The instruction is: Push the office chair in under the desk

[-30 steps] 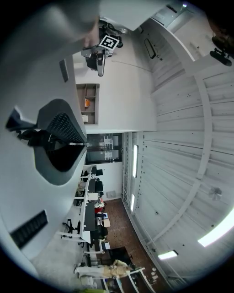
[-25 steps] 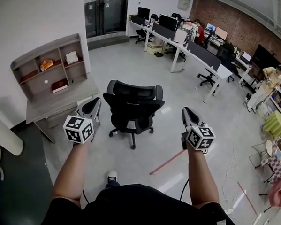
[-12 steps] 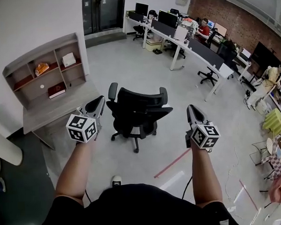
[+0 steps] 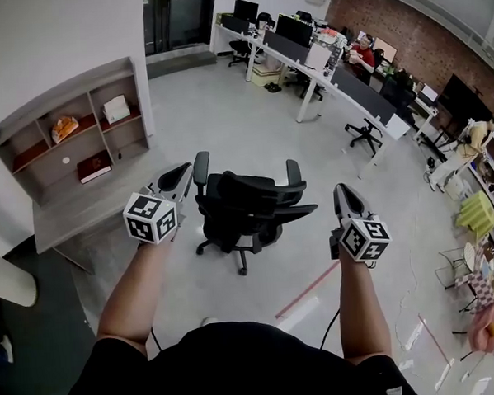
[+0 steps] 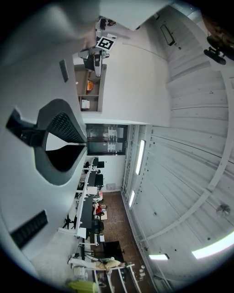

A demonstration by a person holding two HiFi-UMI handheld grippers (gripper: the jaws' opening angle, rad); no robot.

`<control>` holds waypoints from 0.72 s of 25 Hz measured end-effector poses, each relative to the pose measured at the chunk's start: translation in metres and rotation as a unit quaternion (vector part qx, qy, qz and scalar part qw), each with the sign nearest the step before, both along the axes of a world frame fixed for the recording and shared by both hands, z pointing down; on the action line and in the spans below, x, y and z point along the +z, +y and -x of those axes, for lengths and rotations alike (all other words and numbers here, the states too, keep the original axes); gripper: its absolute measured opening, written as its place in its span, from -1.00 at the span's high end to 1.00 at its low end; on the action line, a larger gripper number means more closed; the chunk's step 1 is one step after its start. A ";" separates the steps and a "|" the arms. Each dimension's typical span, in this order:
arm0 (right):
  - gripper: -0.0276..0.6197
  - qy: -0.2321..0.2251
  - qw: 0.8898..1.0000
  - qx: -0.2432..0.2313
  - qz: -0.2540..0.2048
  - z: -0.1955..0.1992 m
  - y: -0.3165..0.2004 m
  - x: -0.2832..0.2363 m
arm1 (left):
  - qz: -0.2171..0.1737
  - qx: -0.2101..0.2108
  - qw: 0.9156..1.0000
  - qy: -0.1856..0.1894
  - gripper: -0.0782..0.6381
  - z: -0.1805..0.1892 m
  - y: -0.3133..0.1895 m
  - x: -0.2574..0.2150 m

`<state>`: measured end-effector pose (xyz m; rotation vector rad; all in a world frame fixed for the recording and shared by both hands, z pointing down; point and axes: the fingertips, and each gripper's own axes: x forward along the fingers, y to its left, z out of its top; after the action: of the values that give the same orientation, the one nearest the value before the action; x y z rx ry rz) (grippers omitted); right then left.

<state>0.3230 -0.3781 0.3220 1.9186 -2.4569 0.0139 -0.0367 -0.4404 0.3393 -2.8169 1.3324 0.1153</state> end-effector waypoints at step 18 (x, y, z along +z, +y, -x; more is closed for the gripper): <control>0.85 -0.009 1.000 0.013 0.014 0.010 -0.074 0.020 | 0.033 0.027 0.999 -0.016 0.74 -0.007 -0.081 0.036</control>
<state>0.3135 -0.4524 0.3421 1.9474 -2.4301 0.0661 -0.0300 -0.5210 0.3750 -2.8966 1.2771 0.0263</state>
